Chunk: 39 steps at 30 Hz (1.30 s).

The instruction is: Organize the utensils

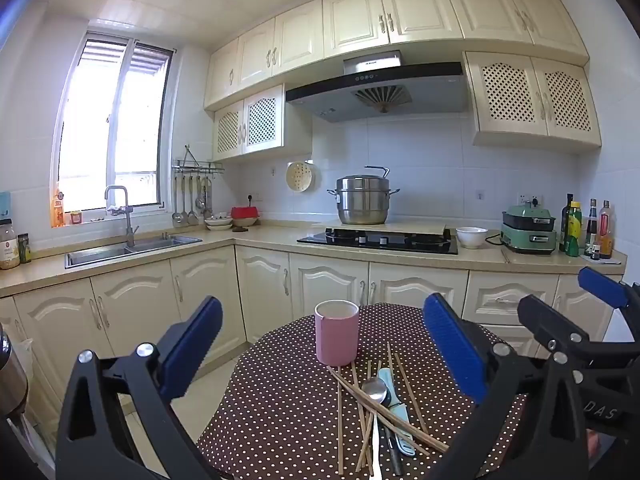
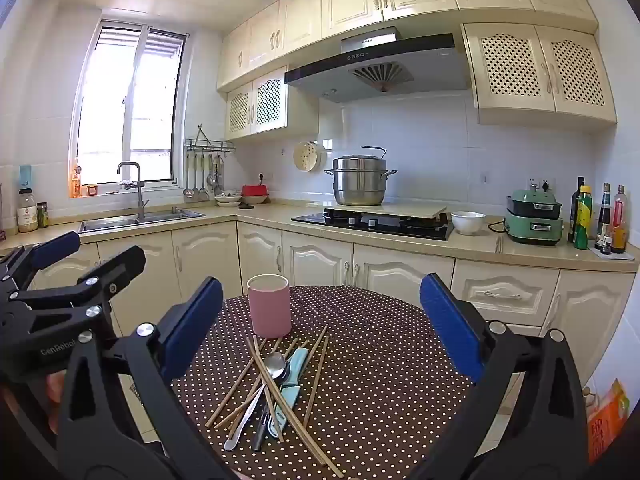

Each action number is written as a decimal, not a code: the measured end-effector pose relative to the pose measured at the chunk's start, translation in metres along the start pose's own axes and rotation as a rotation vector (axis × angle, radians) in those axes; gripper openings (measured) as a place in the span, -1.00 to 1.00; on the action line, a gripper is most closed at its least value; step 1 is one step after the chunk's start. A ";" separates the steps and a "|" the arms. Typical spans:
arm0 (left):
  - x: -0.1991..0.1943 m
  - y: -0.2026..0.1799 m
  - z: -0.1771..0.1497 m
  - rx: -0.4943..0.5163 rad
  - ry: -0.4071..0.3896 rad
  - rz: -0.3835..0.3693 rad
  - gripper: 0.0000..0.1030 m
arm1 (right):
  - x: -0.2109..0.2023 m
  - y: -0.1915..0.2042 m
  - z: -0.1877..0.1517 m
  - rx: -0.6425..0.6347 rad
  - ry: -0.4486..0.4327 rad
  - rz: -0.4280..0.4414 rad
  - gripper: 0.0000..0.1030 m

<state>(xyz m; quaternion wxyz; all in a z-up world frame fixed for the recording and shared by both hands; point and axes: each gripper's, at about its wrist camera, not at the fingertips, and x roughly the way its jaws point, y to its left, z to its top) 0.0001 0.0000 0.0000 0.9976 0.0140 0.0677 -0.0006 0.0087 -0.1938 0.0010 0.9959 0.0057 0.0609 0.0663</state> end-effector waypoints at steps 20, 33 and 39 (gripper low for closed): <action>0.002 -0.002 0.000 0.000 0.006 0.000 0.92 | 0.000 -0.003 -0.004 0.007 0.014 0.000 0.88; 0.004 -0.007 -0.015 0.000 0.007 0.001 0.92 | 0.001 -0.003 -0.005 0.009 0.025 0.001 0.88; 0.003 -0.007 -0.015 0.002 0.007 0.002 0.92 | 0.001 -0.003 -0.006 0.009 0.026 0.002 0.88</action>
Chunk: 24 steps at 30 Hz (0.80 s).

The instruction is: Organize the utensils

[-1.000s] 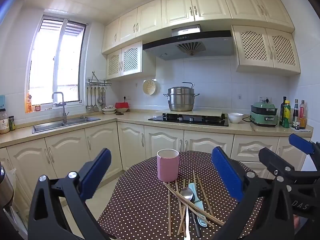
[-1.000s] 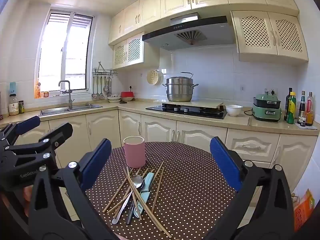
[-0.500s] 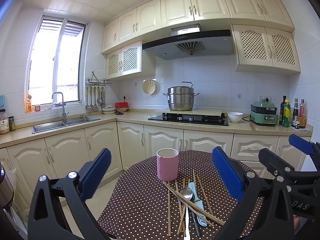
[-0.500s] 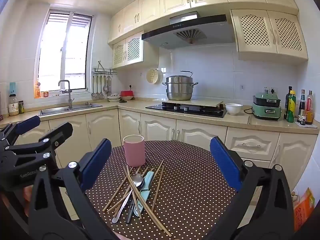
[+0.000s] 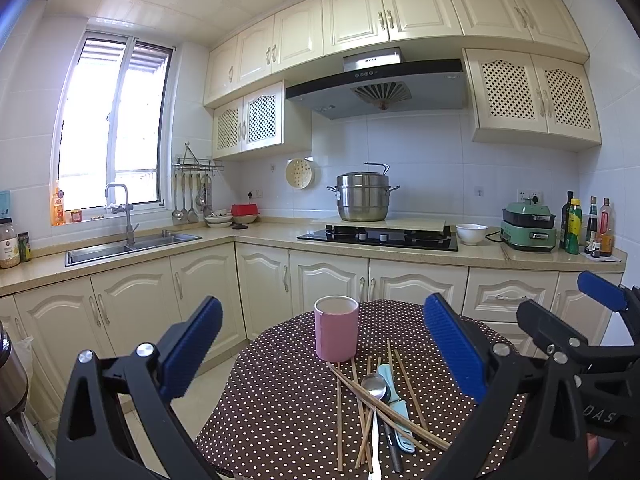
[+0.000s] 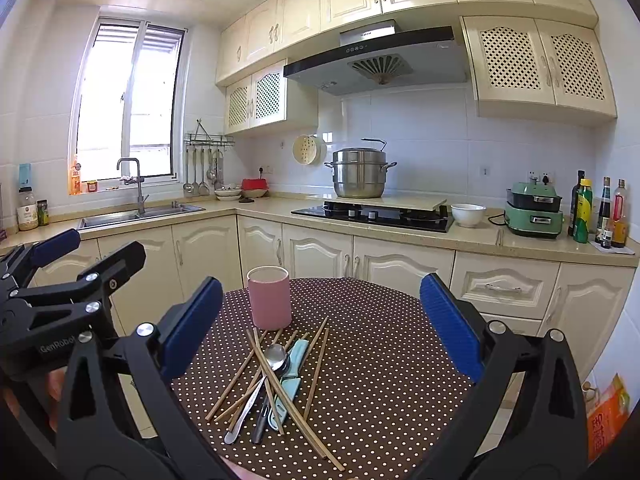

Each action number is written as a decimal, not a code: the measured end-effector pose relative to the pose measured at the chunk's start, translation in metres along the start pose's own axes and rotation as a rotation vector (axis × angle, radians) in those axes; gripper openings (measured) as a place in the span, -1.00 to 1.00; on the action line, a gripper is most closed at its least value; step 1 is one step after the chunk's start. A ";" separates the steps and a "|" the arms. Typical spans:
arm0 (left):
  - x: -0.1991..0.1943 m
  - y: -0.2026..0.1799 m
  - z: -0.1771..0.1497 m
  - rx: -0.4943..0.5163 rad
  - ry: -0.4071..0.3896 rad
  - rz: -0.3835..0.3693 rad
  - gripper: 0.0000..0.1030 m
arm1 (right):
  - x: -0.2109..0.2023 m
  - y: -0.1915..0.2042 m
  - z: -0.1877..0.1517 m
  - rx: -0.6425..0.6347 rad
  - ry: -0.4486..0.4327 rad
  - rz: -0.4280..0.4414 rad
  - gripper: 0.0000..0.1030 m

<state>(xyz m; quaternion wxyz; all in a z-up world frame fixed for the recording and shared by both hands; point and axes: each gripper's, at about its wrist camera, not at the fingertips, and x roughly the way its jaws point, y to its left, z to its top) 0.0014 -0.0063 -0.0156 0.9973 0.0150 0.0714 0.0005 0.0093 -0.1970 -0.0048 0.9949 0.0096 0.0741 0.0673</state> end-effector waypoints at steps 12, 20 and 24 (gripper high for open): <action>0.000 0.004 0.003 0.000 0.001 0.000 0.92 | 0.001 0.000 -0.001 0.003 0.006 0.002 0.88; -0.001 0.004 0.004 0.006 0.004 0.001 0.92 | 0.002 0.000 -0.001 0.006 0.009 0.002 0.88; -0.001 0.004 0.006 0.006 0.006 0.003 0.92 | 0.002 0.000 0.000 0.006 0.010 0.004 0.88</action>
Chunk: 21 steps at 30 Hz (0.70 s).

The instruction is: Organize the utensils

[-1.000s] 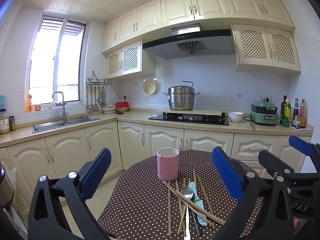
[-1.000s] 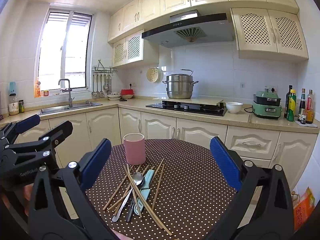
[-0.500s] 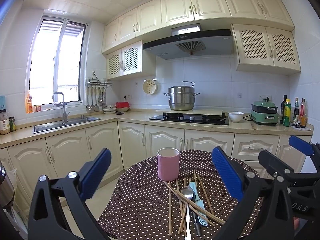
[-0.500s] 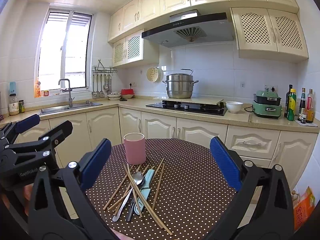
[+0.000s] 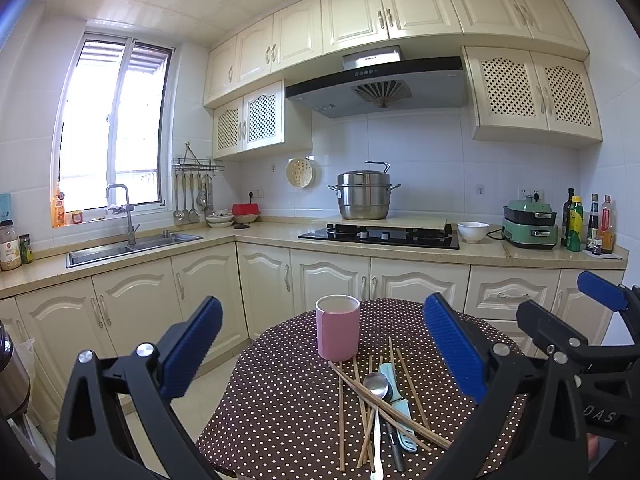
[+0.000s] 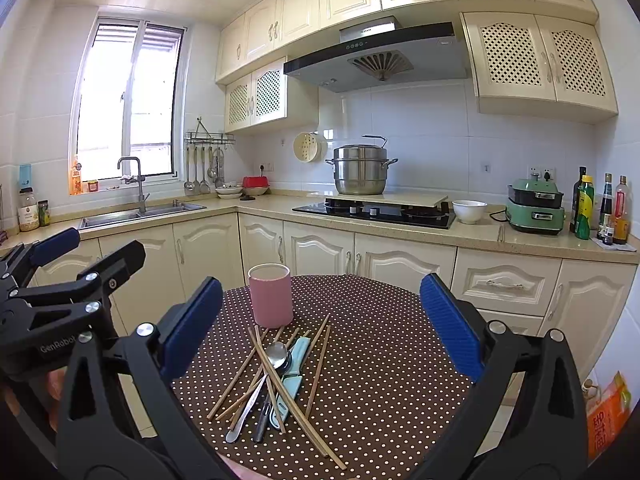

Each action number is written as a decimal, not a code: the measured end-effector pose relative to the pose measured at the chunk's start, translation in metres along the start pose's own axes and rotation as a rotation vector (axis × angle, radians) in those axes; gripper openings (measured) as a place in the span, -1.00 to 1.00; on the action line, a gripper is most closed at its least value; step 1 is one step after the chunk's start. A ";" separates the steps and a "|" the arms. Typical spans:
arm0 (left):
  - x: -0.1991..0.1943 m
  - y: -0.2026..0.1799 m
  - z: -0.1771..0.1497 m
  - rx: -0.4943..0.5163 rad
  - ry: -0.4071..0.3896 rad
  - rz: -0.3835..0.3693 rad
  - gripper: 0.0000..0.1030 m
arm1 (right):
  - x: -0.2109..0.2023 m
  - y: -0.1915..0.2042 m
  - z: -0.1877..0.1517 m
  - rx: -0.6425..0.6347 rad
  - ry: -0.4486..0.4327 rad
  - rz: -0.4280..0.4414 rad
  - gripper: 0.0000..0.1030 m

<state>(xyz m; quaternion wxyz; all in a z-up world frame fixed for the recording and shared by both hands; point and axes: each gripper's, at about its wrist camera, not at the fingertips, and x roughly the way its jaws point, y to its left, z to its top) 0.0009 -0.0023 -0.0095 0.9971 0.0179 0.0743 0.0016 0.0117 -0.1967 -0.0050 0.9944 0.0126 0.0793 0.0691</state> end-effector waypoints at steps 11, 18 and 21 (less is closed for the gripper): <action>-0.001 0.002 0.003 0.001 0.001 0.003 0.92 | 0.000 0.000 0.000 -0.001 0.001 0.000 0.88; -0.001 0.002 0.004 0.002 0.000 0.004 0.92 | 0.000 0.002 0.000 0.000 0.000 -0.001 0.88; -0.001 0.003 0.005 0.004 0.002 0.005 0.92 | 0.001 0.002 0.000 0.001 0.002 0.001 0.88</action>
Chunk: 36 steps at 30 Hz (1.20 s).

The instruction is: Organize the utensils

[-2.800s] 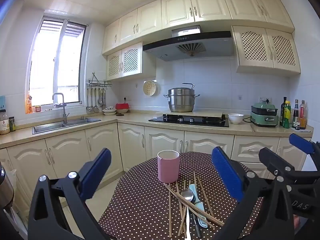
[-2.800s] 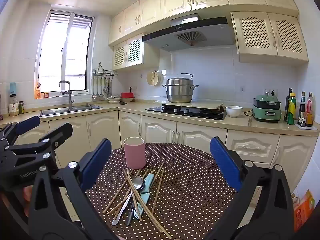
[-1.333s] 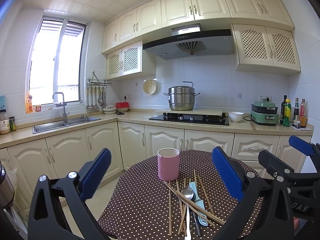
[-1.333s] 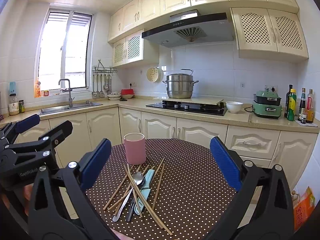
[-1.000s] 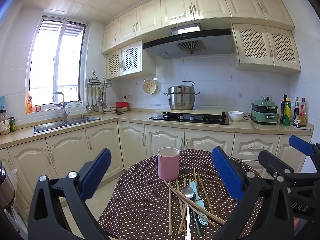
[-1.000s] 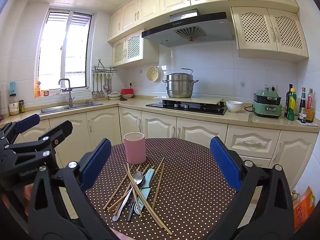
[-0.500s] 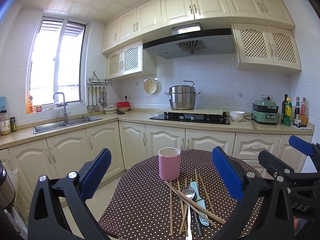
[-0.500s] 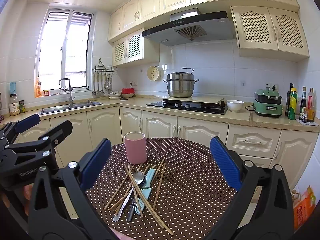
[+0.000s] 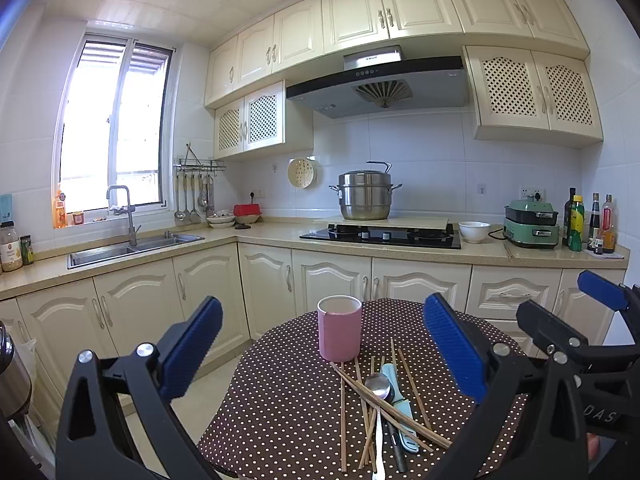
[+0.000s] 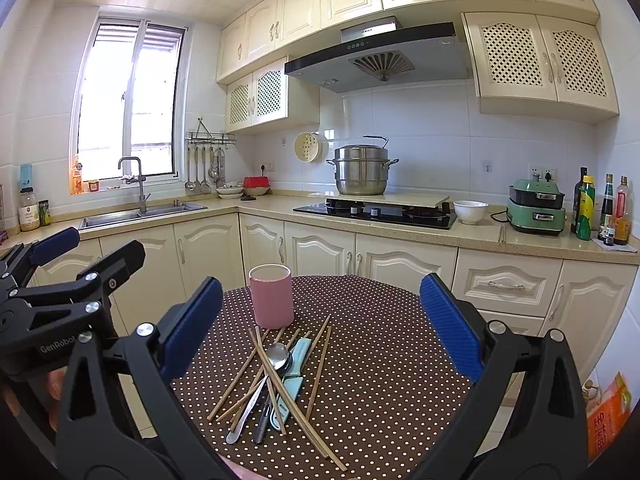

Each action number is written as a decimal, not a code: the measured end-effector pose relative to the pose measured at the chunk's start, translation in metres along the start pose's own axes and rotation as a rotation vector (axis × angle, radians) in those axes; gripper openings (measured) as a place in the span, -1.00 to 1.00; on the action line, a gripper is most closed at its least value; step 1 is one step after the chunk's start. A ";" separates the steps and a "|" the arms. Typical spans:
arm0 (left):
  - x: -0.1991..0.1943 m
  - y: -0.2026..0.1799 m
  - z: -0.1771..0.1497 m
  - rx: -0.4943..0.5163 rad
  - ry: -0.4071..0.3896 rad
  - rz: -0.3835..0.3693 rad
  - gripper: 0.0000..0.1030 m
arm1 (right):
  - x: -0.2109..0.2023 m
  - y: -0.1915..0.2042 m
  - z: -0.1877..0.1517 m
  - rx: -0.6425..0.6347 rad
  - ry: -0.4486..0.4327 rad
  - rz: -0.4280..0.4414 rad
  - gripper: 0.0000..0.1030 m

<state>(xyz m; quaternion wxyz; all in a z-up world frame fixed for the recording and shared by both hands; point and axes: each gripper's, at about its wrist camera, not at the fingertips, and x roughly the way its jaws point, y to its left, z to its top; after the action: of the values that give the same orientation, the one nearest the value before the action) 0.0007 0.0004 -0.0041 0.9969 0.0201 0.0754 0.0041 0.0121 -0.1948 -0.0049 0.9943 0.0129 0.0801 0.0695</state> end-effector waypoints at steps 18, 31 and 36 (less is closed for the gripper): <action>0.002 0.002 -0.002 -0.001 0.010 0.003 0.92 | 0.005 0.002 -0.002 -0.001 0.009 0.005 0.88; 0.033 0.009 -0.018 -0.007 0.096 0.002 0.92 | 0.041 0.004 -0.018 0.014 0.102 0.053 0.88; 0.070 0.016 -0.037 -0.007 0.235 -0.049 0.92 | 0.072 -0.001 -0.035 0.003 0.189 0.031 0.88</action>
<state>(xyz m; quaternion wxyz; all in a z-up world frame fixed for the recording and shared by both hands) 0.0641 0.0182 -0.0502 0.9811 0.0141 0.1921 -0.0178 0.0766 -0.1851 -0.0504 0.9811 0.0092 0.1736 0.0855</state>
